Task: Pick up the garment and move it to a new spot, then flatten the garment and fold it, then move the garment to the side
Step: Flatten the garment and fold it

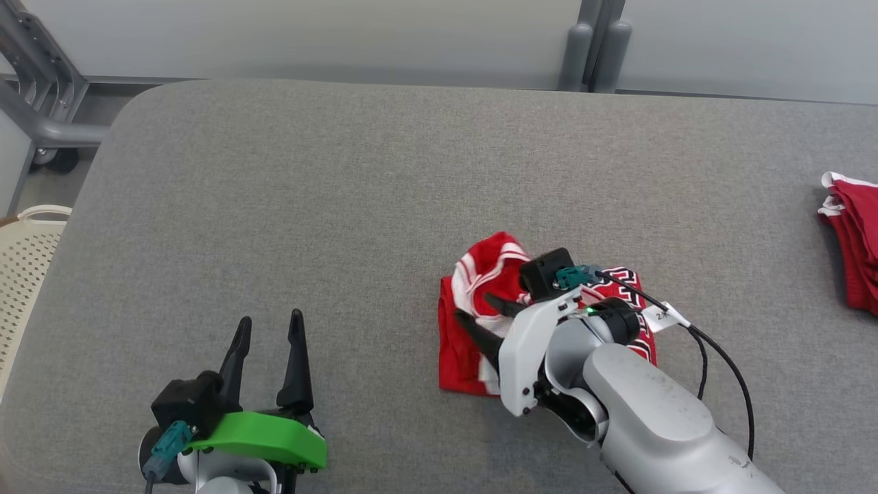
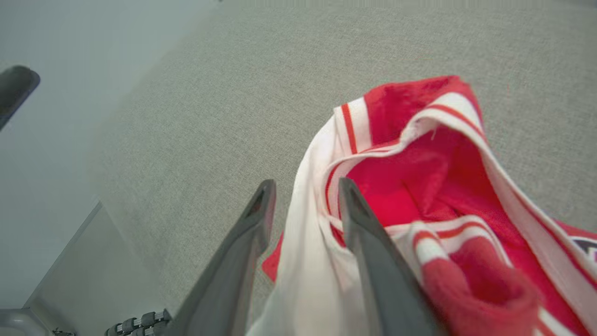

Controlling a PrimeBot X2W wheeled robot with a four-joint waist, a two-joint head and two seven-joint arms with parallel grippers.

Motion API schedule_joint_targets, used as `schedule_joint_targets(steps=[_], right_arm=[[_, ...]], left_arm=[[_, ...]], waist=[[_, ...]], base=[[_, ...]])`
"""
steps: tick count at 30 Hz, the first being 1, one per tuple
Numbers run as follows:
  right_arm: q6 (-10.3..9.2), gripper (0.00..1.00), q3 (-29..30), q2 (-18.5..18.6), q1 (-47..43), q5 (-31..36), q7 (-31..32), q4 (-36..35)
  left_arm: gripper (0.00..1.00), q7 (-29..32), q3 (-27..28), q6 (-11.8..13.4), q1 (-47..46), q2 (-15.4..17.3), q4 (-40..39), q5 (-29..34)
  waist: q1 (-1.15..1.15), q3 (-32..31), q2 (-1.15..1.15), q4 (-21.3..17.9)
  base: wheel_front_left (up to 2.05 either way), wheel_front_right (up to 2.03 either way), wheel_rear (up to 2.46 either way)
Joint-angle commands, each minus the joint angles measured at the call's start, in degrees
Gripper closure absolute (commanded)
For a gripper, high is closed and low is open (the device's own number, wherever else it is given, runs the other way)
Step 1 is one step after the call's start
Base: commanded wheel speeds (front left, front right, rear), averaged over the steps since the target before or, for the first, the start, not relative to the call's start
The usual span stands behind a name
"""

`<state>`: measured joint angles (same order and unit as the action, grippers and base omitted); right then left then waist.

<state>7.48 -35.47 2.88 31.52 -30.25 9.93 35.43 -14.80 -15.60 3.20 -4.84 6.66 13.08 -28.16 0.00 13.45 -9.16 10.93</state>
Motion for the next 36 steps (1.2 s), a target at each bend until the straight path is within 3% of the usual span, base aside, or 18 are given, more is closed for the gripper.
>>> schedule_joint_targets(steps=[1,8,17,18,19,21,28,36], right_arm=[[0.01,0.0,-0.4,0.0,0.8,-0.8,-0.7,-0.3],[0.01,0.0,-2.4,0.1,2.9,-4.2,-4.9,-1.6],[0.01,0.0,6.4,0.6,1.9,-0.4,-12.9,0.0],[0.01,0.13,7.7,0.9,1.4,0.1,-13.6,0.1],[0.01,0.51,9.0,1.2,0.9,0.4,-14.1,0.1],[0.01,0.99,11.4,1.5,-0.1,1.0,-14.8,0.1],[0.01,1.0,18.7,3.1,-5.2,2.2,-16.2,-1.1],[0.01,1.0,20.2,4.0,-11.7,1.0,-17.8,-2.1]], left_arm=[[0.0,-0.4,0.0,-0.2,-0.7,0.1,0.0,0.5],[0.0,-0.4,-0.5,-0.3,0.1,-0.1,0.0,0.9],[0.0,-0.4,-1.5,0.0,1.2,-0.1,-0.7,1.3],[0.0,-0.4,-1.7,0.0,1.2,-0.1,-0.8,1.3],[0.0,-0.3,-1.8,0.1,1.3,0.0,-0.9,1.4],[0.0,-0.1,-2.0,0.1,1.6,0.0,-1.1,1.4],[0.0,0.2,-2.8,0.4,2.1,-0.2,-2.0,1.5],[0.0,0.3,-2.8,0.9,1.9,0.6,-2.9,1.4]], waist=[[0.0,-0.1,0.0,-0.2],[0.0,-0.8,0.0,-1.8],[0.0,-1.6,0.0,-4.3],[0.0,-1.7,0.0,-4.6],[0.0,-1.8,0.0,-4.8],[0.0,-1.9,0.0,-5.3],[0.0,-2.1,0.0,-6.3],[0.0,-1.1,0.0,-5.4]], base=[[0.0,0.0,0.0],[0.0,0.0,0.0],[0.0,0.0,0.0],[0.0,0.0,0.0],[0.0,0.0,0.0],[0.0,0.0,0.0],[0.0,0.0,0.0],[0.0,0.0,0.0]])
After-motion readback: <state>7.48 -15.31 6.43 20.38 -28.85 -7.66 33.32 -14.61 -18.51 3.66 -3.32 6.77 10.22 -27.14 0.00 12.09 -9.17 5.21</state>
